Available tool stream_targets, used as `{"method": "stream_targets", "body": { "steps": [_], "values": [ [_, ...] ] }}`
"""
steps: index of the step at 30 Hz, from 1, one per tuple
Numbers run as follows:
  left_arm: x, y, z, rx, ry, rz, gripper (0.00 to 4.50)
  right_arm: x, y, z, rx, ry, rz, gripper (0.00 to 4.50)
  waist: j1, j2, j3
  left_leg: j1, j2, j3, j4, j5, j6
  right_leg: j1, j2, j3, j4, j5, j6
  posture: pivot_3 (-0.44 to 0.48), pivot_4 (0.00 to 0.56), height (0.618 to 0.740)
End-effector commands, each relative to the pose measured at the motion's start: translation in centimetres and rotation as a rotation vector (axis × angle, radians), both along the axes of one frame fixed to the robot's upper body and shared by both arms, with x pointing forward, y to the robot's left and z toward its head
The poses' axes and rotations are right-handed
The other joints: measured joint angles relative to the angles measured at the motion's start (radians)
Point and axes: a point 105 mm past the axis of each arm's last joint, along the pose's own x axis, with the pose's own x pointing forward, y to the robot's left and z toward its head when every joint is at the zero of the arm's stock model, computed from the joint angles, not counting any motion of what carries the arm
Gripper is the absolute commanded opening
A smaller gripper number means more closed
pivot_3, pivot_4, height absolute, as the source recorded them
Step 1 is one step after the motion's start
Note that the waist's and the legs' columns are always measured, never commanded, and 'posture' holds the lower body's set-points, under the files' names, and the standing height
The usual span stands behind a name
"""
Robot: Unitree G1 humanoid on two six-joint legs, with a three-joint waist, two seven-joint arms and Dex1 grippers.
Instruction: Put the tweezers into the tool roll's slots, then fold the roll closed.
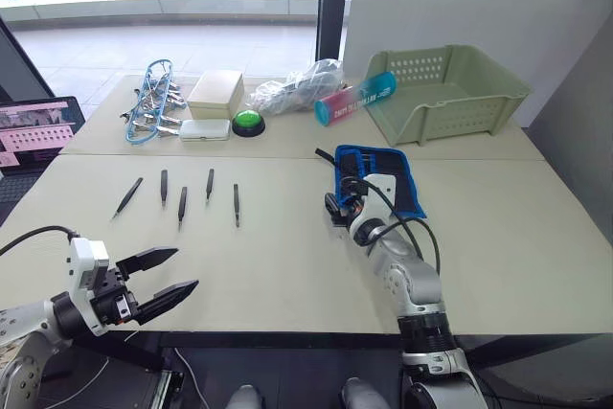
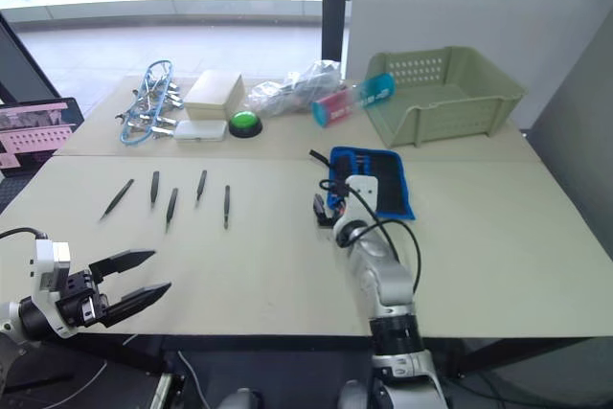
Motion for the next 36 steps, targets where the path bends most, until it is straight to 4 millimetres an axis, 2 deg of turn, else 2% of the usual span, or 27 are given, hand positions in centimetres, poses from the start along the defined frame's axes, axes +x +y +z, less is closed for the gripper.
{"method": "stream_targets", "body": {
  "steps": [1, 3, 6, 15, 17, 22, 30, 33, 35, 36],
  "values": [
    [-0.1, -0.2, 0.6, 0.017, -0.026, -0.009, 4.48, 0.5, -0.2, 1.8, 0.048, -0.065, -0.023, 4.5, -0.004, 0.0, 0.0, 0.0, 0.0, 0.0, 0.0, 0.0, 0.0, 0.0, 0.0, 0.0, 0.0, 0.0, 0.0, 0.0, 0.15, 0.74],
    [-0.2, -0.3, 0.4, 0.019, -0.022, -0.009, 4.48, 0.6, -0.4, 1.8, 0.071, -0.056, -0.037, 4.5, -0.006, 0.0, 0.0, 0.0, 0.0, 0.0, 0.0, 0.0, 0.0, 0.0, 0.0, 0.0, 0.0, 0.0, 0.0, 0.0, 0.15, 0.74],
    [-0.3, -0.4, 0.3, 0.019, -0.02, -0.008, 4.5, 0.7, -0.6, 1.8, 0.085, -0.053, -0.055, 3.73, -0.013, 0.0, 0.0, 0.0, 0.0, 0.0, -0.001, 0.0, 0.0, 0.0, 0.0, 0.0, 0.0, 0.0, 0.0, 0.0, 0.15, 0.74],
    [-0.4, -0.2, 0.2, 0.024, -0.019, 0.008, 4.5, 1.0, -0.7, 1.9, 0.079, -0.069, -0.055, 0.57, -0.017, 0.0, 0.0, 0.0, 0.0, 0.0, -0.002, 0.0, 0.0, -0.001, 0.0, 0.0, 0.0, 0.0, 0.0, 0.0, 0.15, 0.74],
    [-0.4, -0.1, 0.2, 0.026, -0.019, 0.011, 4.5, 0.9, -0.7, 2.0, 0.08, -0.074, -0.051, 0.05, -0.016, 0.0, 0.0, 0.0, 0.0, 0.0, -0.002, 0.0, 0.0, -0.001, 0.0, 0.0, 0.0, 0.0, 0.0, 0.0, 0.15, 0.74],
    [-0.3, 0.0, 0.2, 0.028, -0.019, 0.012, 4.5, 0.8, -0.9, 2.1, 0.058, -0.09, -0.042, 0.05, -0.016, 0.0, 0.0, 0.0, 0.0, 0.0, -0.002, 0.0, 0.0, -0.001, 0.0, 0.0, 0.0, 0.0, 0.0, 0.0, 0.15, 0.74],
    [0.2, -0.3, 0.4, 0.036, -0.026, 0.004, 4.5, -1.4, -0.5, 3.1, -0.253, -0.27, 0.183, 0.05, -0.014, 0.001, 0.0, 0.0, 0.0, 0.0, -0.002, 0.0, 0.0, 0.0, 0.0, 0.0, -0.002, 0.0, 0.0, 0.0, 0.15, 0.74],
    [0.6, -0.7, 0.5, 0.036, -0.025, -0.01, 4.5, -3.5, 0.0, 2.5, -0.432, -0.36, 0.341, 0.05, -0.014, 0.001, 0.001, 0.0, 0.0, 0.0, -0.002, 0.0, 0.0, 0.0, 0.0, 0.0, -0.003, 0.0, 0.0, 0.0, 0.15, 0.74],
    [0.9, -1.0, 0.4, 0.039, -0.021, -0.02, 4.5, -5.8, -0.1, 0.2, -0.689, -0.413, 0.52, 0.05, -0.011, 0.001, 0.001, -0.001, 0.0, 0.0, -0.002, 0.0, 0.0, 0.0, 0.0, 0.0, -0.004, 0.0, 0.0, 0.0, 0.15, 0.74],
    [1.0, -1.1, 0.3, 0.041, -0.018, -0.03, 4.5, -6.9, -0.4, -0.4, -0.741, -0.43, 0.586, 0.05, -0.006, 0.001, 0.001, -0.001, 0.0, 0.0, -0.003, 0.0, 0.0, 0.001, 0.0, 0.0, -0.006, 0.0, 0.0, 0.0, 0.15, 0.74]
  ]
}}
